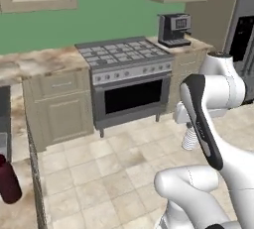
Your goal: Place the drinks on the dining counter in a tight cluster.
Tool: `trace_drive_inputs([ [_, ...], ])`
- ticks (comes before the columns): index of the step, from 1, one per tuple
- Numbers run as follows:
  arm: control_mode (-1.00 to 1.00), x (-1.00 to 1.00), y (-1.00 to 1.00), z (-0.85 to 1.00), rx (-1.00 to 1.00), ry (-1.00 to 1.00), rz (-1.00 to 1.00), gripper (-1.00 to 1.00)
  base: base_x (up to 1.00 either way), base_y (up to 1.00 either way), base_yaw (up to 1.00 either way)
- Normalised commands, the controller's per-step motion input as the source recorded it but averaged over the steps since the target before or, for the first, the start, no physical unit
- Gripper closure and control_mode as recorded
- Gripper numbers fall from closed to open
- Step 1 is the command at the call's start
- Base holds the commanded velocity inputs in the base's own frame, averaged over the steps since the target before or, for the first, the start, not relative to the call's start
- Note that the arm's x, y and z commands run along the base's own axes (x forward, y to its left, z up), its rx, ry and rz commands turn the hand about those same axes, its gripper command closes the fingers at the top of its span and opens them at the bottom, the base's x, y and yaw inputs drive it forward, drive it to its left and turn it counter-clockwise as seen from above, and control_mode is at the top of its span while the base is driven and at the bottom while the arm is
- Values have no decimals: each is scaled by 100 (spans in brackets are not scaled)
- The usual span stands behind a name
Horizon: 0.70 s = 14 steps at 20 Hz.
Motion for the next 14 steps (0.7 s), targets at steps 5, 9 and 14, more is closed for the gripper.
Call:
trace_drive_inputs([
  [5,100,0,0,0,0,0,0,100,0,0,-99],
  [9,100,0,0,0,0,0,0,100,0,0,-99],
  [14,100,0,0,0,0,0,0,100,2,2,-98],
])
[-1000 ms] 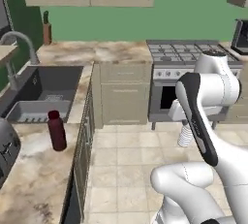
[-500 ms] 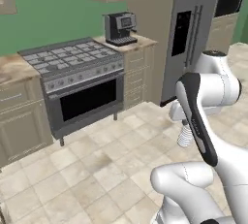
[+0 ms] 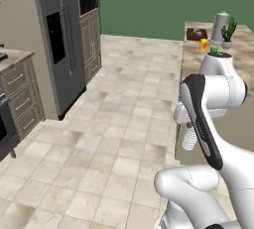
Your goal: Place the drinks on the dining counter in a tight cluster.
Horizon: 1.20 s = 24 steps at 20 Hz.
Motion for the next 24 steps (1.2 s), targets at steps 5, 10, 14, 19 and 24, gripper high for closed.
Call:
trace_drive_inputs([
  [5,100,0,0,0,0,0,0,100,36,19,-60],
  [10,100,0,0,0,0,0,0,100,98,-4,-8],
  [14,100,0,0,0,0,0,0,100,100,-77,10],
  [19,100,0,0,0,0,0,0,100,87,-100,12],
  [24,100,0,0,0,0,0,0,100,42,-98,11],
])
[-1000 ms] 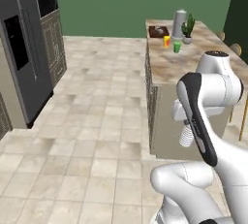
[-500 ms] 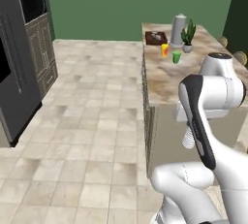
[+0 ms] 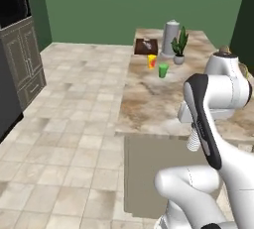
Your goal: Place the drinks on the dining counter in a tight cluster.
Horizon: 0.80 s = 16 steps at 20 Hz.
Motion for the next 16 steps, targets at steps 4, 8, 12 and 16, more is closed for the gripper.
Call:
trace_drive_inputs([
  [4,100,0,0,0,0,0,0,100,36,-96,3],
  [8,100,0,0,0,0,0,0,100,28,-34,-23],
  [12,100,0,0,0,0,0,0,100,27,0,-41],
  [16,100,0,0,0,0,0,0,100,33,0,-51],
])
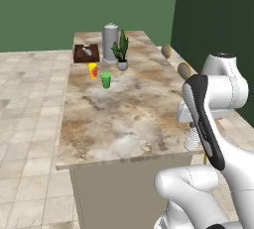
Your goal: Place the drinks on the dining counter in a tight cluster.
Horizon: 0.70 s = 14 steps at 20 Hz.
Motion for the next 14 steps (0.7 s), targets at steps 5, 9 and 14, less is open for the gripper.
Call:
trace_drive_inputs([
  [5,100,0,0,0,0,0,0,100,49,0,-35],
  [9,100,0,0,0,0,0,0,100,82,0,-3],
  [14,100,0,0,0,0,0,0,100,56,0,0],
])
